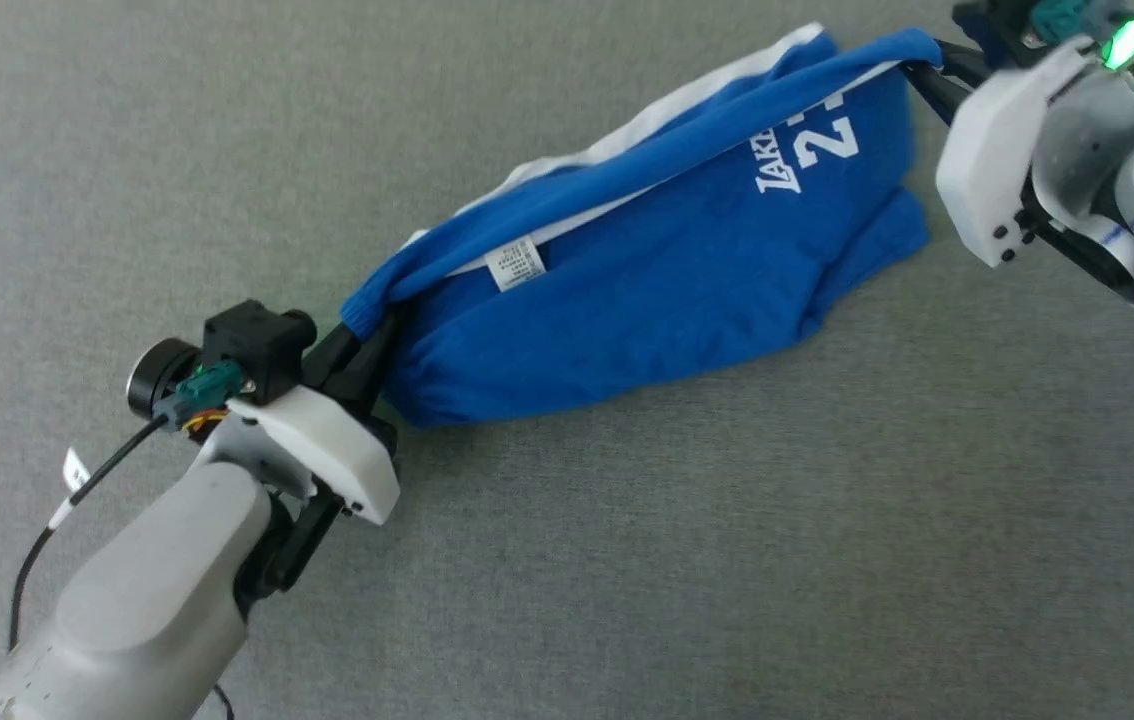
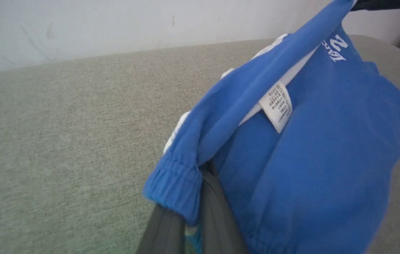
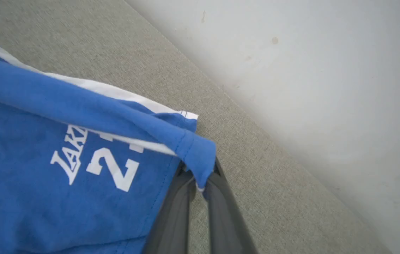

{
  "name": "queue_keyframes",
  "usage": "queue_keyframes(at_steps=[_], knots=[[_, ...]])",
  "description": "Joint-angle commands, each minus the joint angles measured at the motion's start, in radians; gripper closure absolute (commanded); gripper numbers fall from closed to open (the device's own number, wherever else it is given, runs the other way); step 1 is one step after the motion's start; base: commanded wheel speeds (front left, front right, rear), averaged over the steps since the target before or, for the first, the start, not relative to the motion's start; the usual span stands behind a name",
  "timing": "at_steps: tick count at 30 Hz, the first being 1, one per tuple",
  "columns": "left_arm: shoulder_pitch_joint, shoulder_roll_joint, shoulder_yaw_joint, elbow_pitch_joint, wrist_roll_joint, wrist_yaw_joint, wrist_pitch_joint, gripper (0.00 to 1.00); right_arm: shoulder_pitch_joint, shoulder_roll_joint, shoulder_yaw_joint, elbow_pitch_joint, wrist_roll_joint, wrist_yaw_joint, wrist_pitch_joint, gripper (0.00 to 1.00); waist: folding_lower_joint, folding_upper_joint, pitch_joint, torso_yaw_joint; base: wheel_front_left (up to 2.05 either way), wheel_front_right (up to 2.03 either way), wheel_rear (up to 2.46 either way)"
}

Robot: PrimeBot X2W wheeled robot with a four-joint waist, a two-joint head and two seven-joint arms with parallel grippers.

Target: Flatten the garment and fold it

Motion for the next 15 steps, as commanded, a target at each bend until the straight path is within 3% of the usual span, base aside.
queue_keyframes(at_steps=[1,6,11,12,13,14,15], knots=[[-0.015,-0.005,0.001,0.017,0.009,-0.004,-0.005,1.0,-0.019,0.003,0.019,0.03,0.013,-0.003,0.01,1.0,-0.0003,0.0,0.085,0.046,0.0,0.0,0.0],[-0.044,-0.038,-0.012,0.071,0.015,-0.02,-0.01,1.0,-0.075,0.018,0.151,0.143,0.051,-0.003,0.048,1.0,-0.0003,0.0,0.112,0.064,0.0,0.0,0.0],[-0.046,-0.056,-0.02,0.111,0.018,-0.039,-0.022,1.0,-0.1,0.022,0.229,0.19,0.112,-0.003,-0.005,1.0,-0.0003,0.0,0.091,0.066,0.0,0.0,0.0],[-0.042,-0.059,-0.023,0.115,0.019,-0.042,-0.024,0.78,-0.105,0.02,0.24,0.195,0.118,-0.003,-0.026,1.0,-0.0003,0.0,0.08,0.065,0.0,0.0,0.0],[-0.04,-0.061,-0.023,0.114,0.023,-0.041,-0.028,0.14,-0.11,0.017,0.248,0.2,0.126,-0.003,-0.047,0.98,-0.0003,0.0,0.068,0.065,0.0,0.0,0.0],[-0.038,-0.061,-0.017,0.109,0.031,-0.037,-0.034,0.0,-0.111,0.014,0.258,0.201,0.136,-0.003,-0.063,0.87,-0.0003,0.0,0.054,0.064,0.0,0.0,0.0],[-0.031,-0.061,-0.015,0.102,0.037,-0.034,-0.038,0.0,-0.113,0.009,0.269,0.199,0.147,-0.003,-0.077,0.65,-0.0003,0.0,0.039,0.062,0.0,0.0,0.0]])
